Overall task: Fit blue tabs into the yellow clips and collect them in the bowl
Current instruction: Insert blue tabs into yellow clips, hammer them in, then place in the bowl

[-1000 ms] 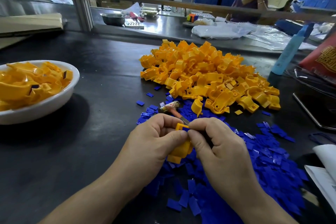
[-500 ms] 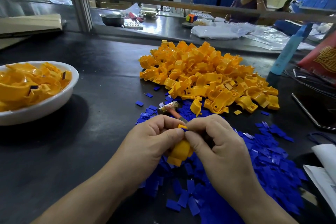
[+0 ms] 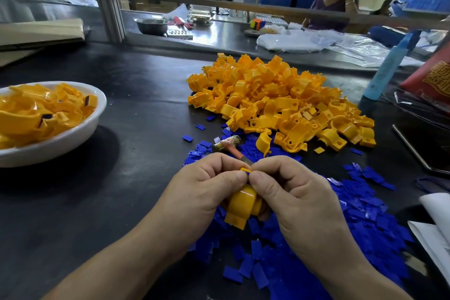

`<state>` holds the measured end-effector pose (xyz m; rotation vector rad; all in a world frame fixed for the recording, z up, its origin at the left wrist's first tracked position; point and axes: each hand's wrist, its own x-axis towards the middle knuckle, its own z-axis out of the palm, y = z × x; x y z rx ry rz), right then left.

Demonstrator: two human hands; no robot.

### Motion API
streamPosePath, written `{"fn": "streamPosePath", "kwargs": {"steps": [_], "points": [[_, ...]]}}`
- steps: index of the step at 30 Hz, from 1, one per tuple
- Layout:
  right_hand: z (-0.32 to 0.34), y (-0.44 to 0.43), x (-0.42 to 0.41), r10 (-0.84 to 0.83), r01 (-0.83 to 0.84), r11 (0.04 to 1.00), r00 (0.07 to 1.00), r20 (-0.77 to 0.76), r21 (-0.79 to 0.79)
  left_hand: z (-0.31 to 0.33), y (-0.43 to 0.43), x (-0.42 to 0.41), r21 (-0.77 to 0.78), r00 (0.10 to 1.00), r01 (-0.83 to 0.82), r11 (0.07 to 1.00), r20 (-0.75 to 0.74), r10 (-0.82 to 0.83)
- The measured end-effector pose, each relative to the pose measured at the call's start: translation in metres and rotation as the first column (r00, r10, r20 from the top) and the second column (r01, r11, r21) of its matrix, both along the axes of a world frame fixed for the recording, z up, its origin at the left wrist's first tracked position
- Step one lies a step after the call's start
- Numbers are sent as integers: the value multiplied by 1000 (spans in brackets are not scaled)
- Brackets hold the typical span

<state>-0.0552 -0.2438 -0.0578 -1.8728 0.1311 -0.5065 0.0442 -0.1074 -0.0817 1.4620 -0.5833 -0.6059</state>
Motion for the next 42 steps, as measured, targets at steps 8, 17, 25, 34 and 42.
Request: {"fn": "streamPosePath", "kwargs": {"steps": [8,17,25,34,42], "points": [[0,4,-1,5,-5,1000,1000,4,-20,3,1,1,11,998,-28,1000,61,27],[0,-4,1,-119,137,930,990,74,-341,18,7,13,21,980,-198,980,2,198],[-13,-36,5,-464,-5,449,853,-238,-893,-4,40,75,337,826,-557,759,323,463],[-18,-35,9,-450,-15,464,857,-250,-886,7,55,80,718,757,-611,333,653,-18],[3,-25,4,-312,85,763,917,-249,-641,12,49,66,706,673,-658,260,707,-218]]}}
